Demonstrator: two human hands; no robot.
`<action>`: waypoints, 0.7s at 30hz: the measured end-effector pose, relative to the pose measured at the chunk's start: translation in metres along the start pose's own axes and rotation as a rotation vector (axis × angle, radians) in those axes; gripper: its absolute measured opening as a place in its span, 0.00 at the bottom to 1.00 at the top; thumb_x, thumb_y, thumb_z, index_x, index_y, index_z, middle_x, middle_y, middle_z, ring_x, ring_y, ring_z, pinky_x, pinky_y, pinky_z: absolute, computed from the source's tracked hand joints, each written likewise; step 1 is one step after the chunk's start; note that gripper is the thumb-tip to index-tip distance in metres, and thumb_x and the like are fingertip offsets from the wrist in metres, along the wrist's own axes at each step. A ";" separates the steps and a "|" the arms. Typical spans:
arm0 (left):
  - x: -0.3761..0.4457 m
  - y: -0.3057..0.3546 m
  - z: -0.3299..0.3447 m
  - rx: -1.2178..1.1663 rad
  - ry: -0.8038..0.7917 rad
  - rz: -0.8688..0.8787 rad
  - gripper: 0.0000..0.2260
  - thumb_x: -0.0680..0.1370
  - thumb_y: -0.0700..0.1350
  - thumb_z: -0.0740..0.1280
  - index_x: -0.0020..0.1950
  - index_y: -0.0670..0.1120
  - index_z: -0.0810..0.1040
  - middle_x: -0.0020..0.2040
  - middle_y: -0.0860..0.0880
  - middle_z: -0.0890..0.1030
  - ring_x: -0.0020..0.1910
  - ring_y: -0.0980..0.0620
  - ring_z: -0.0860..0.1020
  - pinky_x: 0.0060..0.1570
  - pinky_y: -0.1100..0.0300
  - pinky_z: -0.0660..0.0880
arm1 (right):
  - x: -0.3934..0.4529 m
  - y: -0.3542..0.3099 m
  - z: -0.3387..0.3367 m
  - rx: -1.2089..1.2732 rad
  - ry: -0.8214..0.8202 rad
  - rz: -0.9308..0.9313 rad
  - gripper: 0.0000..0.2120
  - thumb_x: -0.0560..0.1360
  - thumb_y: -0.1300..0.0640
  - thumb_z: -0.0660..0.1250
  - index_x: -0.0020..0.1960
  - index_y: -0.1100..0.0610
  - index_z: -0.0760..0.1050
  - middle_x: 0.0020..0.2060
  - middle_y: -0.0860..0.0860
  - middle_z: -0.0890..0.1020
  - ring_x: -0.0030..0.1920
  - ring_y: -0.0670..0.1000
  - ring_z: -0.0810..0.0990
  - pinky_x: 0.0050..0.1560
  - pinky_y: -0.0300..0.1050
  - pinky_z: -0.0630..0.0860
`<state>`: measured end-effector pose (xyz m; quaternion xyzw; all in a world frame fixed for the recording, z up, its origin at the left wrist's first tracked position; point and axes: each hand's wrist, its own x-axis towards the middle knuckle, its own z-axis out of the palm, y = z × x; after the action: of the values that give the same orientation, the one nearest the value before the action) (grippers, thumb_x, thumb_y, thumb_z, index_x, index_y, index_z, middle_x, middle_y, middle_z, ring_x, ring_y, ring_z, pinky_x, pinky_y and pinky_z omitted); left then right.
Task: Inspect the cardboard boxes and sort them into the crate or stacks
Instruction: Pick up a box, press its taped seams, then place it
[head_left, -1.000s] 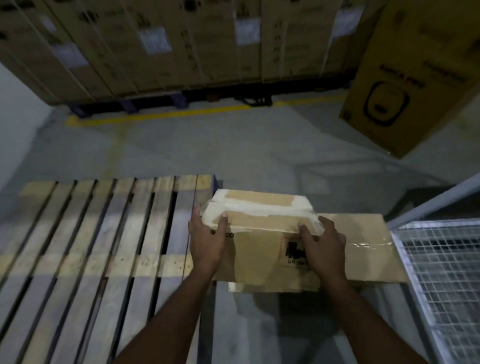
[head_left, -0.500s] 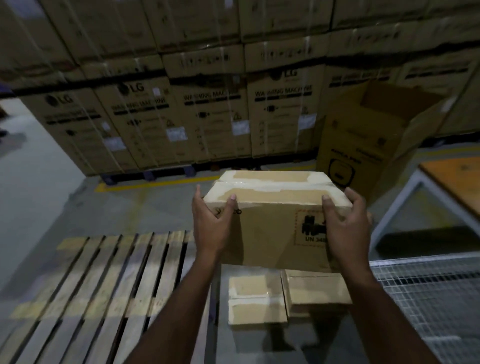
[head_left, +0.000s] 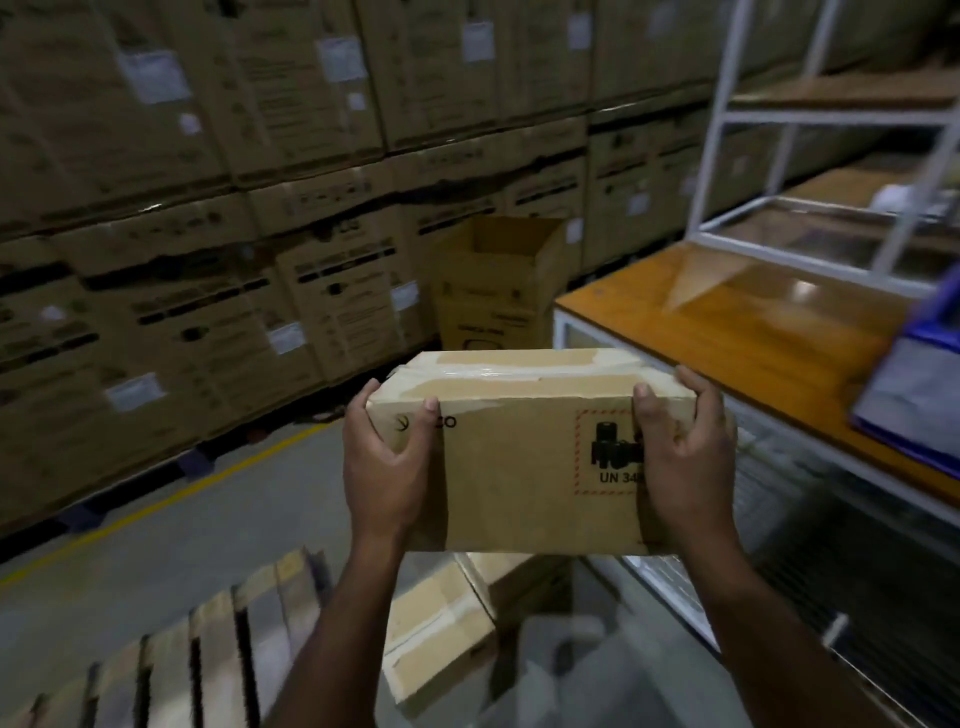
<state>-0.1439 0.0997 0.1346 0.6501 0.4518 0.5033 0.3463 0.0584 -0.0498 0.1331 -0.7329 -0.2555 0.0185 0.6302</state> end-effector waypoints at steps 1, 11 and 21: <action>-0.008 0.007 0.008 -0.013 -0.040 0.009 0.37 0.69 0.72 0.65 0.74 0.57 0.66 0.68 0.55 0.75 0.63 0.55 0.76 0.61 0.48 0.77 | -0.005 0.002 -0.017 -0.010 0.037 0.018 0.28 0.76 0.35 0.62 0.71 0.46 0.66 0.62 0.53 0.69 0.52 0.48 0.74 0.37 0.38 0.72; -0.100 0.091 0.116 -0.148 -0.411 0.140 0.32 0.72 0.72 0.67 0.72 0.60 0.67 0.67 0.54 0.75 0.61 0.53 0.77 0.56 0.52 0.76 | -0.021 0.033 -0.199 -0.098 0.434 0.093 0.29 0.73 0.30 0.61 0.68 0.45 0.69 0.59 0.52 0.72 0.52 0.50 0.77 0.40 0.42 0.75; -0.238 0.203 0.218 -0.316 -0.628 0.274 0.26 0.73 0.65 0.68 0.68 0.58 0.73 0.60 0.57 0.79 0.54 0.64 0.77 0.46 0.61 0.76 | -0.034 0.059 -0.410 -0.224 0.737 0.099 0.26 0.74 0.32 0.62 0.67 0.43 0.68 0.59 0.53 0.74 0.50 0.49 0.78 0.36 0.46 0.79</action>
<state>0.0958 -0.1932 0.1820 0.7657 0.1494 0.3845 0.4936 0.1929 -0.4425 0.1517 -0.7661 0.0235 -0.2435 0.5943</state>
